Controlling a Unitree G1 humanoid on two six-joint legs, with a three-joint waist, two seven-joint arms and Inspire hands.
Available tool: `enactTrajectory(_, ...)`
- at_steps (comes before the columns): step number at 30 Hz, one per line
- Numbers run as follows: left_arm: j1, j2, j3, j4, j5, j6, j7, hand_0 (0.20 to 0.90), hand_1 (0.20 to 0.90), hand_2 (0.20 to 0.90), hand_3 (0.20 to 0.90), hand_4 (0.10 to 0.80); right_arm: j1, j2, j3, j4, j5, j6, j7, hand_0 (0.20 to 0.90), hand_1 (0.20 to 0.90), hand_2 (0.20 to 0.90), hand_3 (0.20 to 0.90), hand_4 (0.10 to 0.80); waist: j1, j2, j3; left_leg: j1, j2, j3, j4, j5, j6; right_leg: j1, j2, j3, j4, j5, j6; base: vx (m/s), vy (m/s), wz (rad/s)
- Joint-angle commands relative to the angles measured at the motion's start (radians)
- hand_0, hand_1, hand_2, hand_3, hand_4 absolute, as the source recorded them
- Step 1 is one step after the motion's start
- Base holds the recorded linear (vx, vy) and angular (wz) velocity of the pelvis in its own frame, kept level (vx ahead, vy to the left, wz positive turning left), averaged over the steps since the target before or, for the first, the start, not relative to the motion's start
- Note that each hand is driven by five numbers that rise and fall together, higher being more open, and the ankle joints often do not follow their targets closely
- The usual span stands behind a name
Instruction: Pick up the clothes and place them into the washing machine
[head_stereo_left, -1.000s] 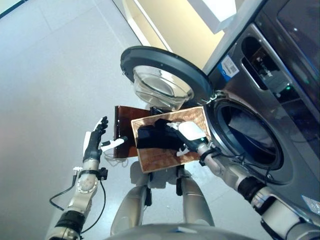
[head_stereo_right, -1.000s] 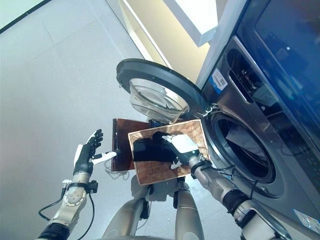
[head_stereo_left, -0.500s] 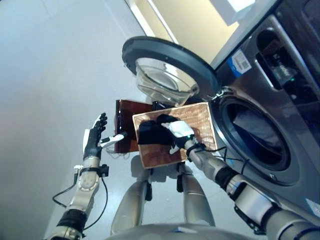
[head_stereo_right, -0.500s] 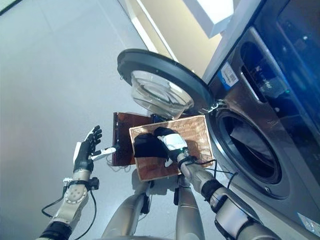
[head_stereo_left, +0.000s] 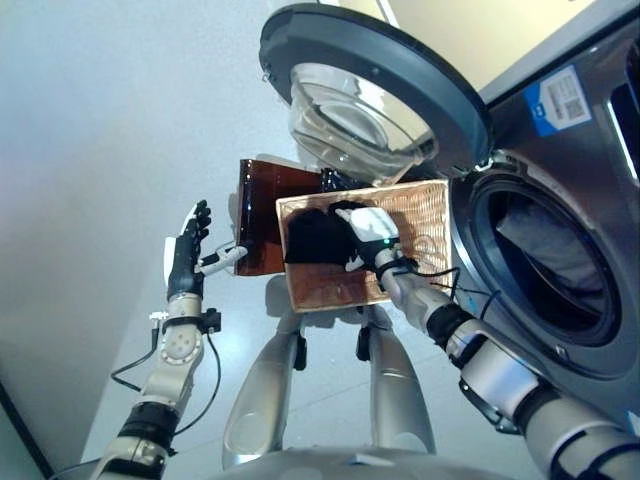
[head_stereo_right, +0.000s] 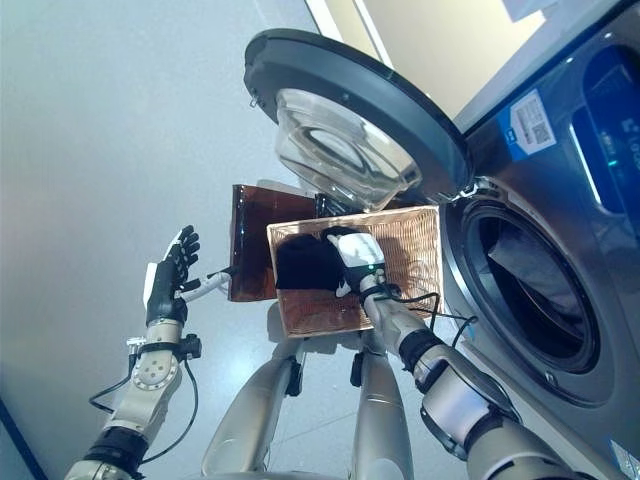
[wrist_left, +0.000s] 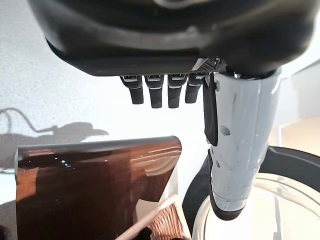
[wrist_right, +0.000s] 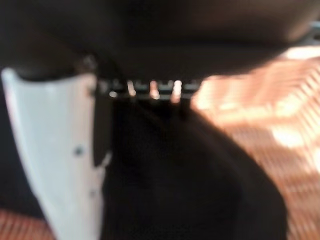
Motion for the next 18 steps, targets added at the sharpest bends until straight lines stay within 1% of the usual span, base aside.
enactTrajectory(1,0.063,0.082,0.057,-0.160,0.001,-0.055,0.046,0.900,0.900,0.900,0.900,0.800,-0.071,0.053,-0.005,0.031,0.015,0.005,-0.092,0.900,0.900,0.900,0.900,0.800,0.011,-0.015,-0.041,-0.108,-0.032,0.015,0.056,-0.032,-0.032,-0.047,-0.015,-0.026,-0.099,0.084,0.011,-0.035,0.007,0.10)
enactTrajectory(2,0.060,0.087,0.056,-0.170,0.002,-0.058,0.054,0.900,0.900,0.900,0.900,0.800,-0.105,0.051,-0.012,0.050,0.018,0.016,-0.109,0.900,0.900,0.900,0.900,0.800,0.015,-0.010,-0.027,-0.121,-0.033,0.011,0.057,-0.028,-0.032,-0.061,-0.016,-0.029,-0.096,0.085,0.009,-0.032,0.004,0.08)
enactTrajectory(7,0.057,0.094,0.050,-0.199,0.003,-0.056,0.055,0.900,0.900,0.900,0.900,0.800,-0.163,0.058,-0.017,0.101,0.029,0.031,-0.122,0.900,0.900,0.900,0.900,0.800,0.022,0.002,-0.004,-0.151,-0.034,0.007,0.064,-0.022,-0.033,-0.086,-0.019,-0.033,-0.088,0.087,0.008,-0.024,0.006,0.05)
enactTrajectory(15,0.056,0.104,0.065,-0.219,-0.003,-0.050,0.051,0.900,0.900,0.900,0.900,0.800,-0.205,0.054,-0.008,0.081,0.048,0.031,-0.102,0.900,0.900,0.900,0.900,0.800,0.020,0.004,0.009,-0.190,-0.034,0.009,0.075,-0.022,-0.032,-0.126,-0.021,-0.032,-0.076,0.092,0.007,0.000,0.002,0.00)
enactTrajectory(17,0.057,0.103,0.068,-0.221,-0.003,-0.050,0.047,0.900,0.900,0.900,0.900,0.800,-0.205,0.053,-0.012,0.093,0.051,0.027,-0.099,0.680,0.680,0.680,0.680,0.643,0.021,0.005,0.008,-0.191,-0.034,0.010,0.075,-0.022,-0.032,-0.128,-0.022,-0.031,-0.076,0.092,0.007,0.000,0.000,0.00)
enactTrajectory(18,0.060,0.105,0.074,-0.219,-0.006,-0.050,0.042,0.900,0.900,0.900,0.900,0.800,-0.221,0.057,-0.011,0.116,0.063,0.029,-0.093,0.466,0.466,0.466,0.466,0.490,0.021,0.006,0.006,-0.198,-0.034,0.011,0.077,-0.022,-0.031,-0.134,-0.021,-0.031,-0.073,0.092,0.006,0.000,0.000,0.00)
